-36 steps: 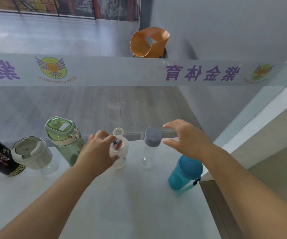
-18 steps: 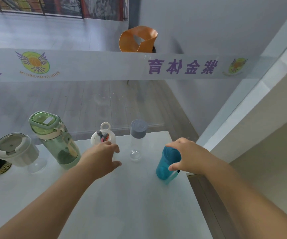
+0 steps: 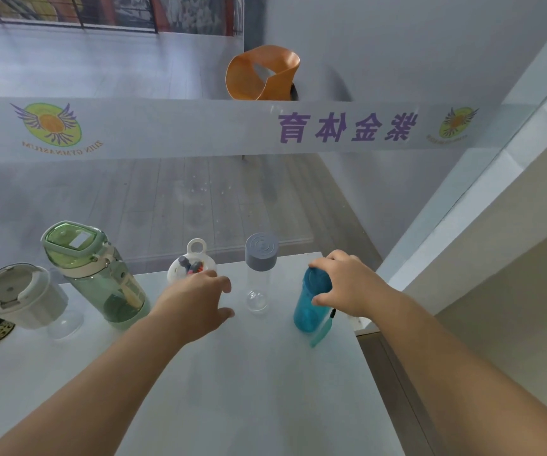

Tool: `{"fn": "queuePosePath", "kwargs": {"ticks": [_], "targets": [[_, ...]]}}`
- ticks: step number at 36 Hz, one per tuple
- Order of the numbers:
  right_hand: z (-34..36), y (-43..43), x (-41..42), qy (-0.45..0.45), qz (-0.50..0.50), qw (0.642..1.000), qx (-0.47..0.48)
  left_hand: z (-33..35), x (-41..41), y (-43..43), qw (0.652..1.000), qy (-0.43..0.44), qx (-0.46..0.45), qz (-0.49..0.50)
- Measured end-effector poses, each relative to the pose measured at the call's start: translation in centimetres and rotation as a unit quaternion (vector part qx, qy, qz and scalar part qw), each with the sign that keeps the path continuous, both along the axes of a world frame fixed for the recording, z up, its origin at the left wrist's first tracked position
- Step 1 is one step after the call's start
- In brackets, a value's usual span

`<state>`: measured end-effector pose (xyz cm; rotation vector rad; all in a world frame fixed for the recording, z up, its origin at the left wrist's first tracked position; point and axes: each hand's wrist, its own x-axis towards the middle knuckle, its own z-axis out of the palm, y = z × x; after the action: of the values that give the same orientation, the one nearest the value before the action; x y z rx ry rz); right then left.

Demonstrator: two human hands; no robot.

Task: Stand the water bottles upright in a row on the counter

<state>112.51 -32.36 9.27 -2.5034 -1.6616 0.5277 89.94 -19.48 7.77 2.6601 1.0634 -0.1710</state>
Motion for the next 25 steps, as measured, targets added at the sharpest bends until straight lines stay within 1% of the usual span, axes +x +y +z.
{"fn": "queuePosePath", "kwargs": {"ticks": [16,19,25], "targets": [[-0.3,3.4,2.2,0.031,-0.047,0.998,0.029,0.1,0.3,0.8,1.000,0.012,0.007,0.004],[-0.6,3.4,2.2,0.023,-0.048,0.998,0.035,0.2,0.3,0.7,1.000,0.014,0.009,0.003],[-0.2,2.9,2.1,0.001,-0.045,0.999,0.013,0.5,-0.1,0.5,1.000,0.014,0.011,0.004]]}}
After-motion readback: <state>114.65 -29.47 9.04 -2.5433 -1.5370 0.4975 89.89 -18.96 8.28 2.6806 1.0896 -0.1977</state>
